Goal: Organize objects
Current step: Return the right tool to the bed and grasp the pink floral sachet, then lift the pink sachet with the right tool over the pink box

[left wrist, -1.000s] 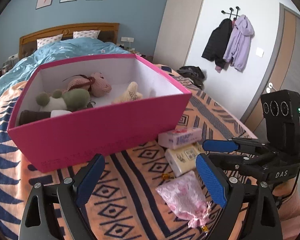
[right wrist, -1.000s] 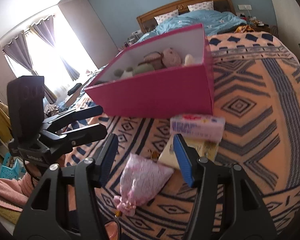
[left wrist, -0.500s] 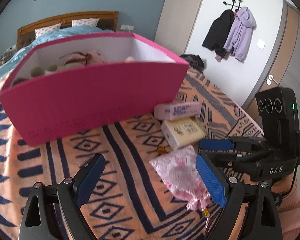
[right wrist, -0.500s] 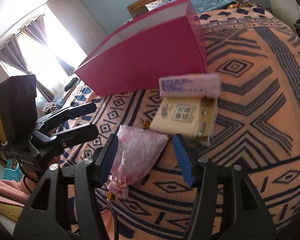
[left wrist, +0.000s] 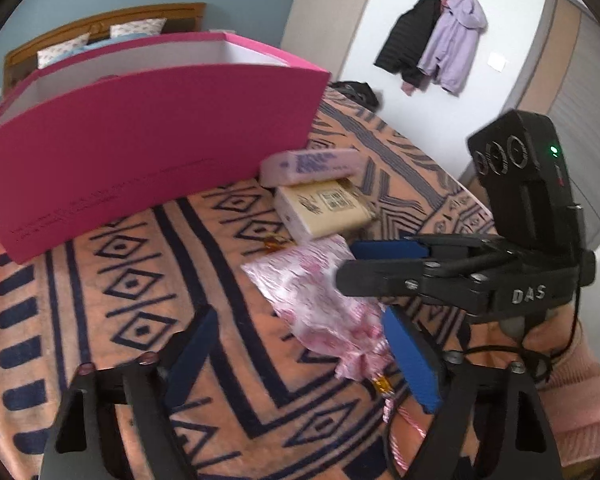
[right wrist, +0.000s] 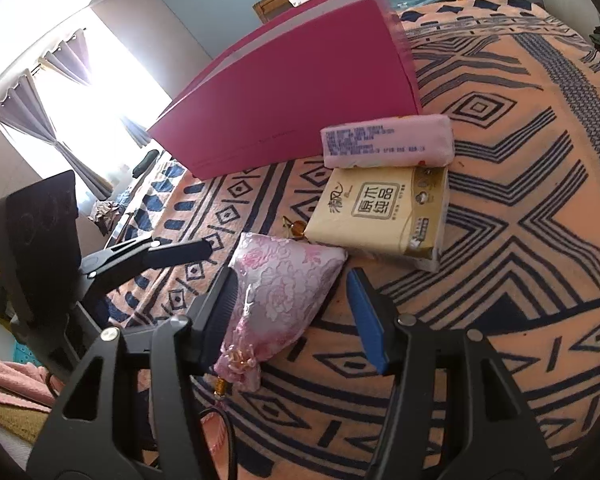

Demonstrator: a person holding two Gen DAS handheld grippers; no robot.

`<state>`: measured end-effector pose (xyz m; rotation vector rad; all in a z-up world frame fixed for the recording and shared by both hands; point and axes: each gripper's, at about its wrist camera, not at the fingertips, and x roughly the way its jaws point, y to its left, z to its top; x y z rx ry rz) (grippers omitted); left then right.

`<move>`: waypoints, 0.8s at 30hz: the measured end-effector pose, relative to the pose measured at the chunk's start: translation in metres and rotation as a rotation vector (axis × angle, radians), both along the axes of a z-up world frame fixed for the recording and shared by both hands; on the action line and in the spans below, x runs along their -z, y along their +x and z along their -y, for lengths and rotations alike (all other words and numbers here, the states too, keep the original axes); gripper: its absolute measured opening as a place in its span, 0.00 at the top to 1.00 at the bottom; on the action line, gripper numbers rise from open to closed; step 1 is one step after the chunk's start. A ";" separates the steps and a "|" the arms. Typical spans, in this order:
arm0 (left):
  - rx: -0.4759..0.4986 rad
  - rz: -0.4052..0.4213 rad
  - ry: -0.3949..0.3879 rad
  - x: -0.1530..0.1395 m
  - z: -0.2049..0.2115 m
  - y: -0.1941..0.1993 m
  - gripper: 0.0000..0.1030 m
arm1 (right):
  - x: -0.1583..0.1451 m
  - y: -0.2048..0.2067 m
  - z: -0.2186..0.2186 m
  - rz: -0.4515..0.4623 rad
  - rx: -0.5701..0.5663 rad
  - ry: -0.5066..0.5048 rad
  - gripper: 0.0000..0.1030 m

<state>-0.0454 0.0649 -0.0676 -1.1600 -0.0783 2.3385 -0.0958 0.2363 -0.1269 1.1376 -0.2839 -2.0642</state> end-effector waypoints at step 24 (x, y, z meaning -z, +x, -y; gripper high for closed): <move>0.030 -0.001 0.075 -0.014 0.010 -0.005 0.61 | -0.029 0.006 0.016 -0.097 -0.053 -0.016 0.63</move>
